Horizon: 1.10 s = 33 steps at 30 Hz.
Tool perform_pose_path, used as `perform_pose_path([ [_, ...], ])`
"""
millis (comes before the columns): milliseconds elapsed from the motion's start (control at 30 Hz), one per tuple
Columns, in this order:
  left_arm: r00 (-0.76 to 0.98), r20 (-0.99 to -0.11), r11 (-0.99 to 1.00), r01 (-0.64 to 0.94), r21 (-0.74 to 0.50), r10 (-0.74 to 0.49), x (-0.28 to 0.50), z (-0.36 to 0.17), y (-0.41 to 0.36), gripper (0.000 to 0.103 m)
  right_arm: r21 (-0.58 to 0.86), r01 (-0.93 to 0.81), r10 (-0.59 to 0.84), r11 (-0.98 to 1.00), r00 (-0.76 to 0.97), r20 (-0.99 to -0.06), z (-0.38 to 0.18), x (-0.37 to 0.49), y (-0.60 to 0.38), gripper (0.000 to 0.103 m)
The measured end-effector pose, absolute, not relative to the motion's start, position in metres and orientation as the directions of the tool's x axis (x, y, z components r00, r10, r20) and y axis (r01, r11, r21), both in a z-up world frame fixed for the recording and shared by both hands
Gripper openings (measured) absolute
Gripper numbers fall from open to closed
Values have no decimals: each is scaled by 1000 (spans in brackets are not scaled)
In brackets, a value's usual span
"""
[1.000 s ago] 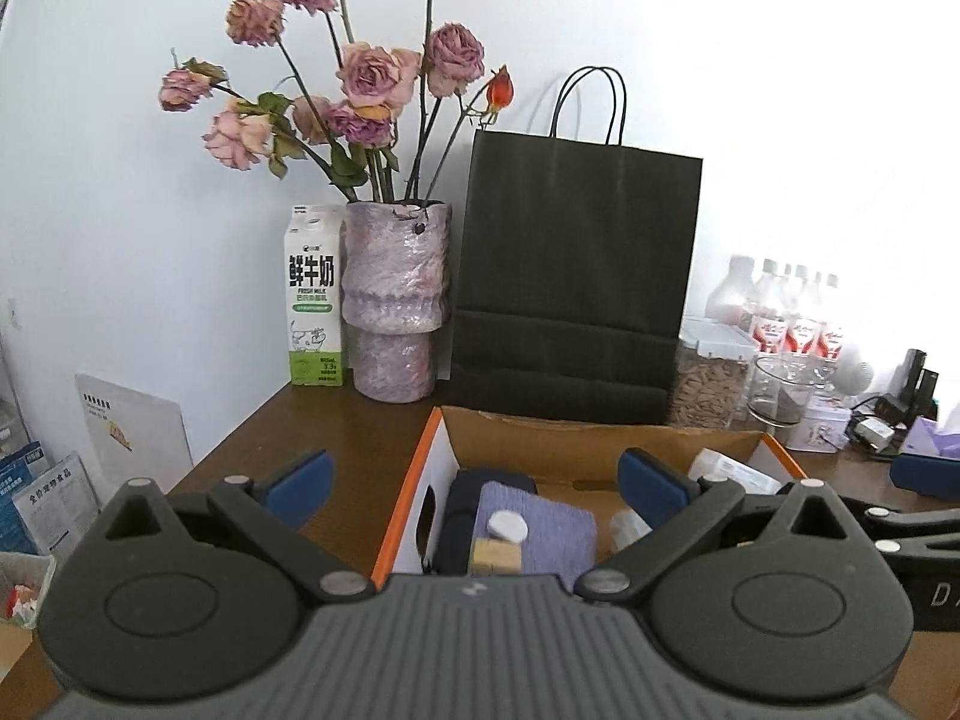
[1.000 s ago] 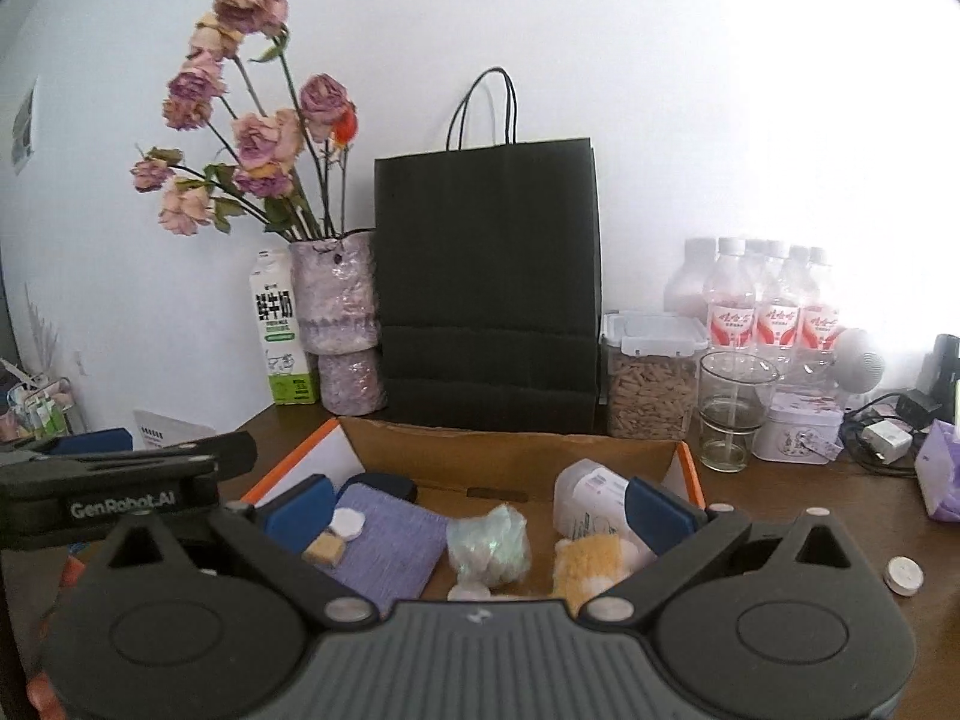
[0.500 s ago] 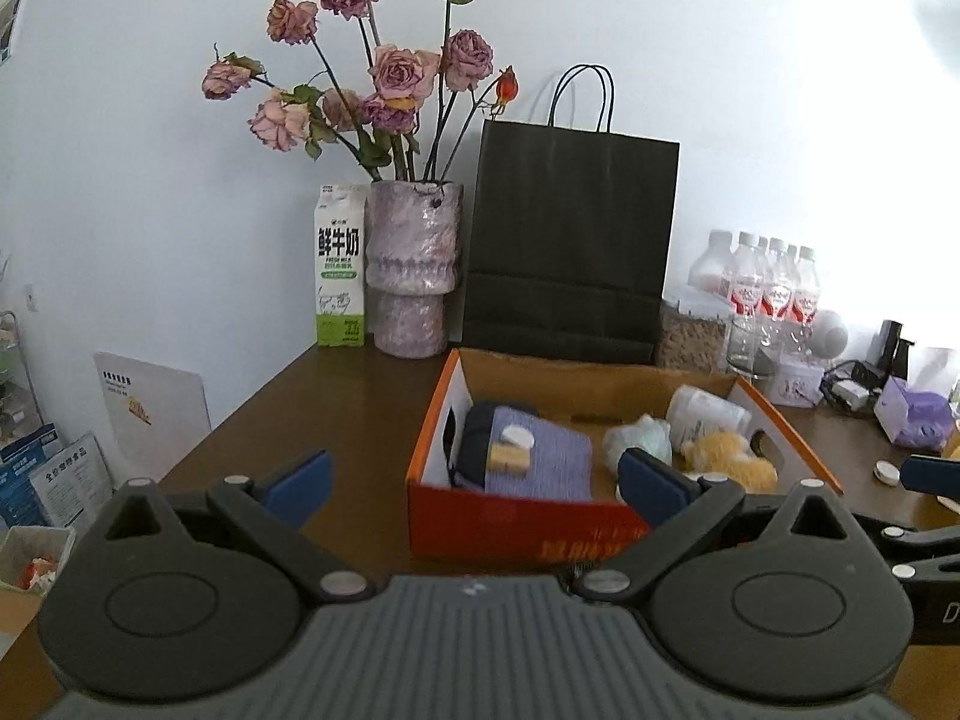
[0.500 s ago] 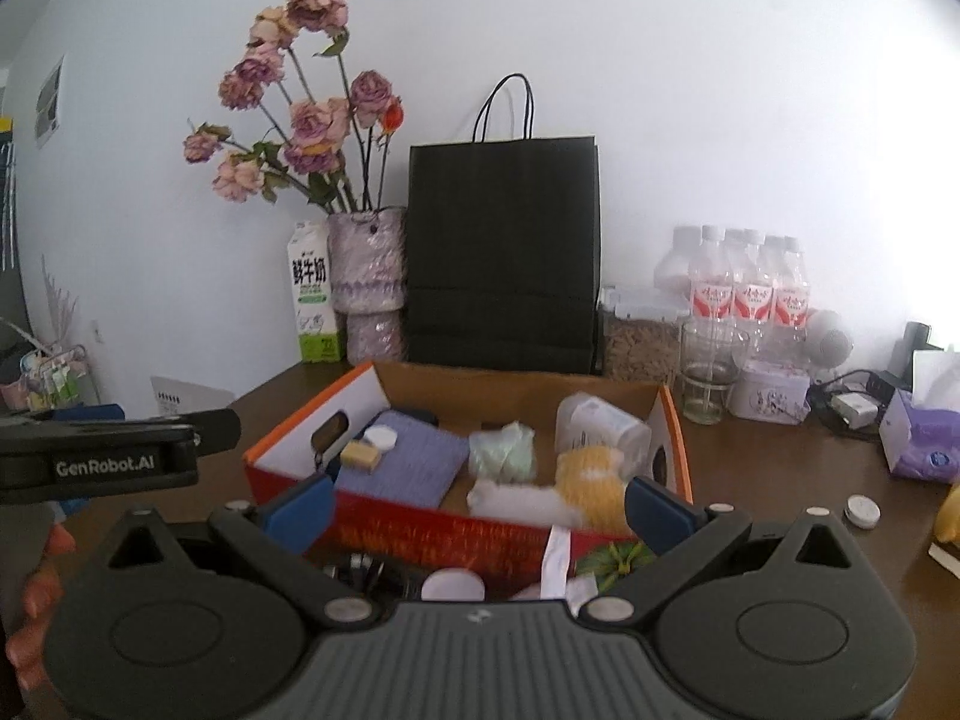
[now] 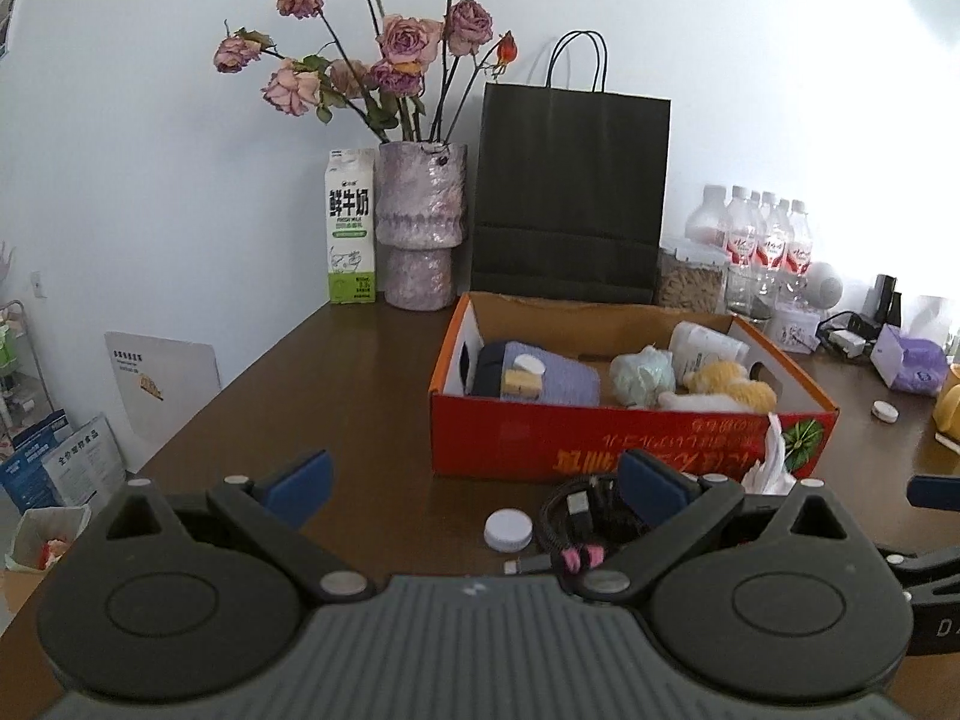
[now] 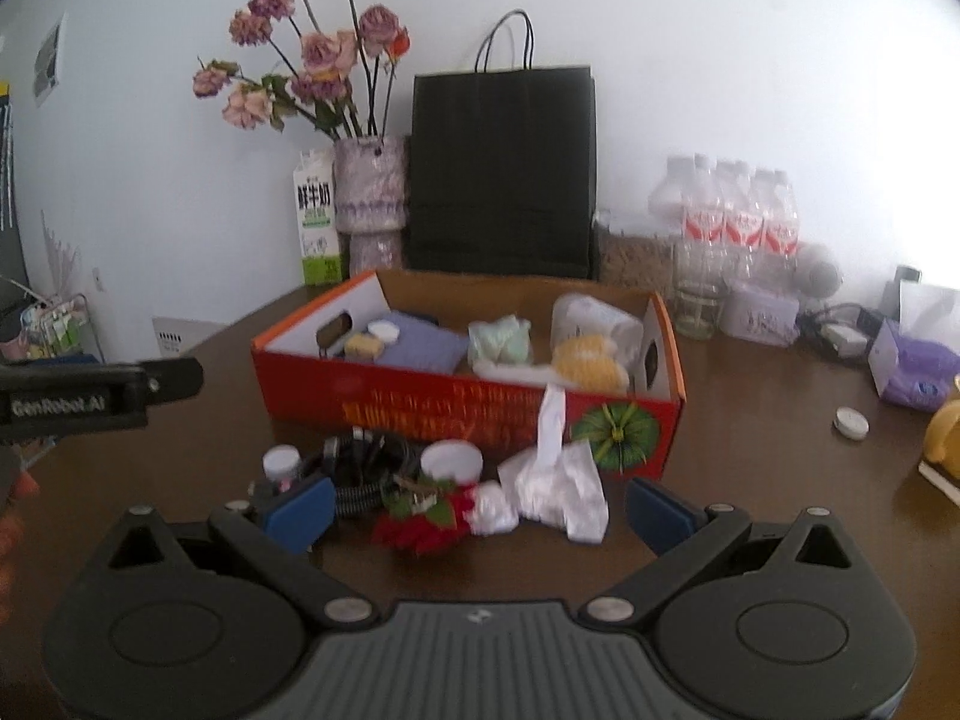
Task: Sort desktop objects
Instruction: 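Withdraw both tools from the box back over the table, then grasp the red plush ornament with the right tool while the left tool grasps a white cap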
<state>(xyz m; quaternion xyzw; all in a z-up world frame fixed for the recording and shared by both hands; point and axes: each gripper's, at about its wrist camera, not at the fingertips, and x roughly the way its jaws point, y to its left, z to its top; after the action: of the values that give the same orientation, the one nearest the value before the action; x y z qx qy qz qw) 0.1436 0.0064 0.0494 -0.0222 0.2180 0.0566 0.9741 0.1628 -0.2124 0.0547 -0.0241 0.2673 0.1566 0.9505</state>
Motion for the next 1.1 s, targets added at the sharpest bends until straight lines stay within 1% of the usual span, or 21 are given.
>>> perform_pose_path([
  [333,880,-468,994,-104,-18,83,130,26,7,103,48,-279,254,959,777,-576,25,153,-226,103],
  [500,871,-485,997,-79,9,74,132,17,1,103,70,-256,246,964,762,-600,13,155,-233,103],
  [900,866,-495,997,-71,28,76,147,14,1,103,55,-294,268,954,760,-592,15,170,-217,103],
  [1100,853,-515,996,-90,26,90,154,10,12,103,27,-335,288,942,762,-580,18,186,-198,99],
])
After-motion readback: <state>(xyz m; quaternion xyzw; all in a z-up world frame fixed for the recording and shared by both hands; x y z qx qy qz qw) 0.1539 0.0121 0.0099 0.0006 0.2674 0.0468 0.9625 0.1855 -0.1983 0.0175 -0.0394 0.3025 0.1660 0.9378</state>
